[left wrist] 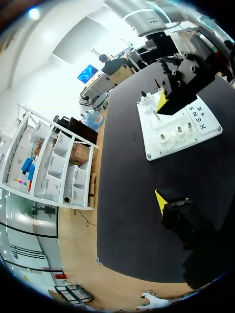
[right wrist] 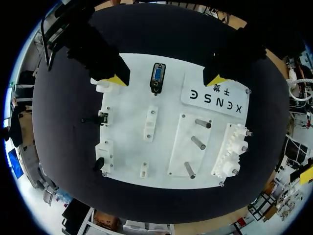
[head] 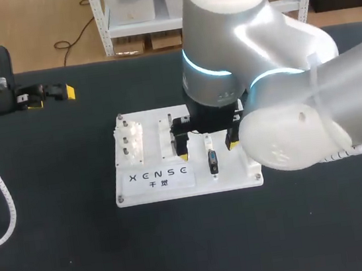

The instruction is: Insert the USB connector, Ethernet cable, and multi-pin plug into their matching sockets one by one.

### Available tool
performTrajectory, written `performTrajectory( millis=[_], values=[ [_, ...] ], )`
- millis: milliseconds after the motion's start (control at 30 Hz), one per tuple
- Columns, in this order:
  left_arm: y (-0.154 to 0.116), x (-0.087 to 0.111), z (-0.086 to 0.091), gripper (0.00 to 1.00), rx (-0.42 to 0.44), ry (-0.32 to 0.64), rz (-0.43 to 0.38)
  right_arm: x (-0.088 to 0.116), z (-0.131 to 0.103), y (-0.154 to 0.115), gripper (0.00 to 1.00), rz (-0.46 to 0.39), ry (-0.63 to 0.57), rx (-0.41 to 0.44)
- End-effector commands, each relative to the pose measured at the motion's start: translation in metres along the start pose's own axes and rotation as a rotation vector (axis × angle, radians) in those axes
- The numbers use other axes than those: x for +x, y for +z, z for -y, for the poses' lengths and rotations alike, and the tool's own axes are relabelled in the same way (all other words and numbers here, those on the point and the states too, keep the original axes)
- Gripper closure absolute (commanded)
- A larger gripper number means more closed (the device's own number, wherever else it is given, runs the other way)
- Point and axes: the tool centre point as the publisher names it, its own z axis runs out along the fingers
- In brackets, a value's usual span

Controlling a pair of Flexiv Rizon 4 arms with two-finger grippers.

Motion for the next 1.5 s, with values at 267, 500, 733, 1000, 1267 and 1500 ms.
performTrajectory(
  millis=[267,500,733,1000,1267,1500],
  values=[
    [0.0,0.0,0.0,0.0,0.0,0.0,0.0,0.003,0.002,-0.001,0.0,0.006,0.001,-0.002],
    [0.0,0.0,0.0,0.0,0.0,0.0,0.0,0.004,0.006,0.006,0.0,-0.001,0.04,0.088],
    [0.0,0.0,0.0,0.0,0.0,0.0,0.0,0.006,0.009,0.015,0.25,-0.007,0.084,0.108],
    [0.0,0.0,0.0,0.0,0.0,0.0,0.0,0.005,0.011,0.019,0.7,0.003,0.102,0.102],
    [0.0,0.0,0.0,0.0,0.0,0.0,0.0,0.009,0.015,0.027,0.84,-0.013,0.098,0.114],
    [0.0,0.0,0.0,0.0,0.0,0.0,0.0,0.01,0.015,0.026,1.0,-0.006,0.079,0.113]
  ],
)
